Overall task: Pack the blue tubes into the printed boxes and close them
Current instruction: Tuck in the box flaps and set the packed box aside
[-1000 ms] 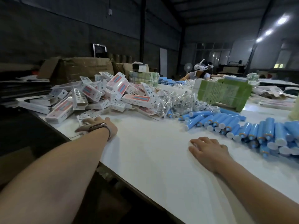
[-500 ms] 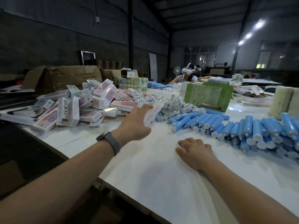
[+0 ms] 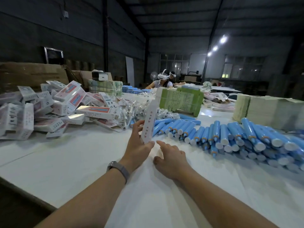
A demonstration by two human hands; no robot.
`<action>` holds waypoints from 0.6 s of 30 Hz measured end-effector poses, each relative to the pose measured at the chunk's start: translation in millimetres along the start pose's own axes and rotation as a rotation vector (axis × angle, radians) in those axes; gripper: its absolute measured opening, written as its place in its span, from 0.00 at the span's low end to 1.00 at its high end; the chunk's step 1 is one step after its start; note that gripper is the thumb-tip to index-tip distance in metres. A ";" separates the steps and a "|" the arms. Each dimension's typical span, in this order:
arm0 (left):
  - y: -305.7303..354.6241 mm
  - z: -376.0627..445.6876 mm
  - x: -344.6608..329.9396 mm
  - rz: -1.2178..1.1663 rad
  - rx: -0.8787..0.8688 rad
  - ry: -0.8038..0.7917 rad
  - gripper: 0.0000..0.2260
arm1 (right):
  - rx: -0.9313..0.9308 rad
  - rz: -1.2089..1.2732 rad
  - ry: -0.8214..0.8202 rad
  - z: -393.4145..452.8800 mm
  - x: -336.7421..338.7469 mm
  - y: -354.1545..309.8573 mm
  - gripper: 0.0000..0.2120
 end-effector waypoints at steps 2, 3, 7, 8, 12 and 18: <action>3.2 -3.2 -3.4 -0.005 -0.005 -0.018 0.27 | -0.001 0.053 0.030 -1.0 1.2 1.8 0.31; 4.5 -4.5 -6.7 -0.011 0.002 -0.032 0.23 | -0.009 0.071 0.060 -1.4 3.4 3.8 0.30; 3.7 -0.2 -8.1 -0.082 0.011 -0.018 0.07 | -0.048 -0.266 0.227 0.4 30.5 18.1 0.27; 2.9 0.4 -6.0 -0.093 0.008 0.014 0.04 | -0.075 -0.391 0.218 2.6 38.7 25.3 0.27; 6.1 -1.8 -6.5 -0.063 -0.032 0.039 0.12 | -0.308 -0.689 0.070 9.6 67.0 68.9 0.21; 7.1 -3.4 -6.8 0.087 -0.029 0.032 0.16 | -0.230 -0.748 0.133 14.5 83.2 84.7 0.12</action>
Point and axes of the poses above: each hand's wrist, its own z-axis towards the middle knuckle, its own x-axis out of the back of the hand, y = z × x, the point moved 6 cm from there along z, towards the middle knuckle, and after that the axes turned 11 degrees about -y, right-handed, at the moved point
